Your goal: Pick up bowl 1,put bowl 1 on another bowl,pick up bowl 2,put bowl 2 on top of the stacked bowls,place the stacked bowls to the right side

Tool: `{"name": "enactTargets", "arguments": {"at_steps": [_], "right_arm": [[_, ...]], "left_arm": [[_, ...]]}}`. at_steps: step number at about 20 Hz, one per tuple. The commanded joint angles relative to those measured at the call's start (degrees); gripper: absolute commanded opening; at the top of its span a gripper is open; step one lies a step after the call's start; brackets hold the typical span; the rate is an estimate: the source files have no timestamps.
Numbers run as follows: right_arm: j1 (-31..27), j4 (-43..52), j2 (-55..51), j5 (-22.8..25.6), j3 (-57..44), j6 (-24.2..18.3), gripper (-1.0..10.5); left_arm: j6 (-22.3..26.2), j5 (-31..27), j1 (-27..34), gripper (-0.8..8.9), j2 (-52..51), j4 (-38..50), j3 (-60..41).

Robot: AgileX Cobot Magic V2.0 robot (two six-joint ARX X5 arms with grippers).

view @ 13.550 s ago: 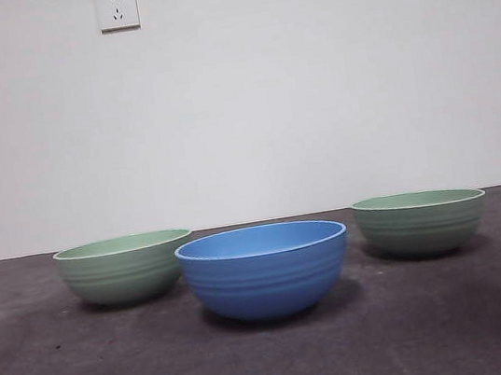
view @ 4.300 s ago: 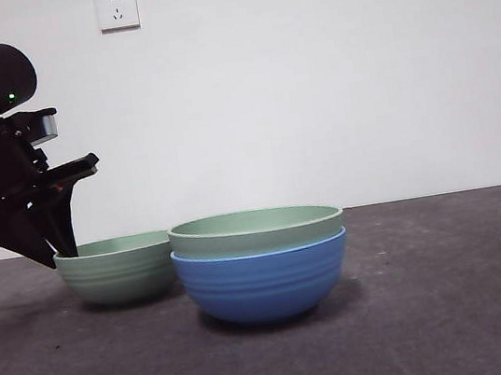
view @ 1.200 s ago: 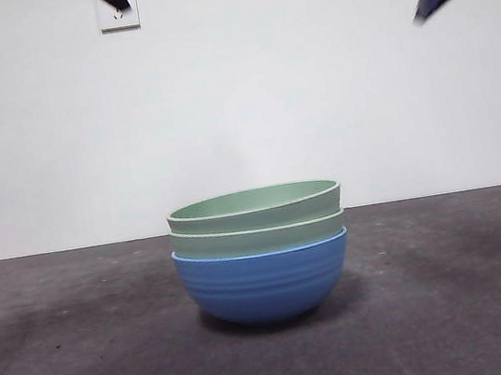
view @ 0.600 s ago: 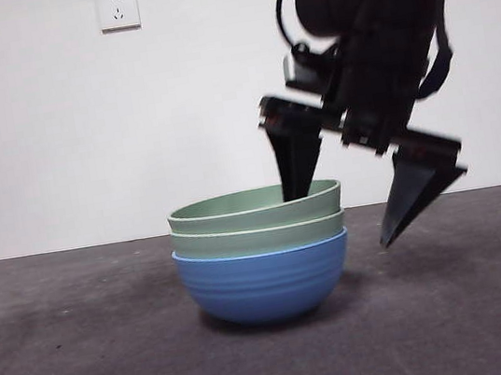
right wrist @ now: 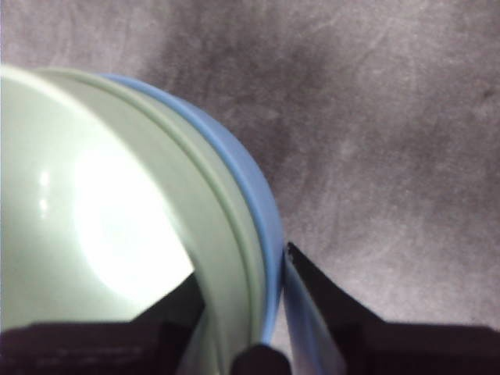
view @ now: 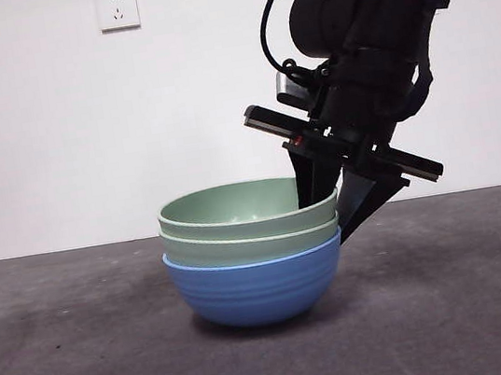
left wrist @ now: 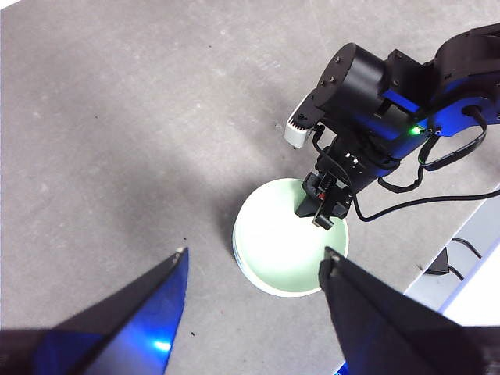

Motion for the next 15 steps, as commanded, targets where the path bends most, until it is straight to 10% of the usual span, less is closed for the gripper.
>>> {"name": "enactTargets", "arguments": {"at_steps": [1,8,15], "right_arm": [[0.2,-1.0,0.7,0.7,-0.7,-0.5,-0.1],[-1.5,0.0,-7.5,1.2,-0.3,-1.0,-0.1],[-17.9,0.5,-10.4,1.2,1.1,-2.2,-0.1]], "left_arm": [[0.5,-0.1,-0.2,2.87,0.0,-2.1,0.0],[0.7,-0.1,-0.2,2.87,0.0,-2.0,0.0],[0.7,0.1,-0.2,2.87,0.0,-2.1,0.0]]}}
